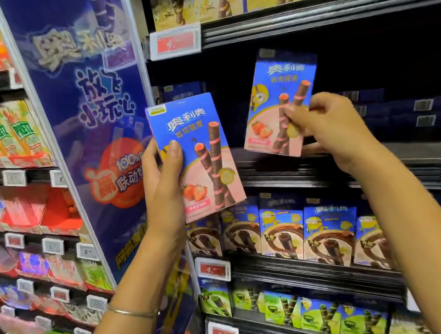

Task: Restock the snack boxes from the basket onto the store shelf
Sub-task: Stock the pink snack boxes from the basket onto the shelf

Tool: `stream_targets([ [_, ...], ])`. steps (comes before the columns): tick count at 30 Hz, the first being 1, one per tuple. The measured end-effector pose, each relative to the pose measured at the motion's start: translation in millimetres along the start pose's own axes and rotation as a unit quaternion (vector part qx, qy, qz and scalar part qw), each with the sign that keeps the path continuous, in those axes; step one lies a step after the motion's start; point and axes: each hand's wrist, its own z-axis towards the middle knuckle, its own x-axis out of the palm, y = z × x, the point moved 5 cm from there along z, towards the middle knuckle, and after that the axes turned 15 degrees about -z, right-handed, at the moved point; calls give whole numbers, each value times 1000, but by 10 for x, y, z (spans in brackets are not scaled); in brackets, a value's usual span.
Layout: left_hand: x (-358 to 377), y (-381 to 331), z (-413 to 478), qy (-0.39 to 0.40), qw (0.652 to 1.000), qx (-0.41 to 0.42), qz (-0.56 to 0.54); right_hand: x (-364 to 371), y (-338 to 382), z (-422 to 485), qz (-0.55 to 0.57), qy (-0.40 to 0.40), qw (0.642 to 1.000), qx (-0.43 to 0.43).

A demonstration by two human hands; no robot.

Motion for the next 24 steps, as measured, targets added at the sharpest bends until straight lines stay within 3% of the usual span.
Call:
stream_targets([
  [3, 6, -15, 23, 6, 1000, 4, -4, 90, -154, 265, -90, -41, 994, 36],
  [8, 62, -11, 105, 9, 1000, 4, -11, 414, -176, 631, -226, -42, 973, 25],
  [13, 97, 12, 205, 4, 1000, 5, -23, 722, -126, 839, -360, 2, 933, 21],
  [20, 135, 59, 293, 11, 1000, 0, -16, 991, -80, 952, -411, 51, 909, 47],
  [24, 172, 44, 316, 15, 1000, -3, -17, 1050, -86, 1037, -404, 37, 911, 71],
])
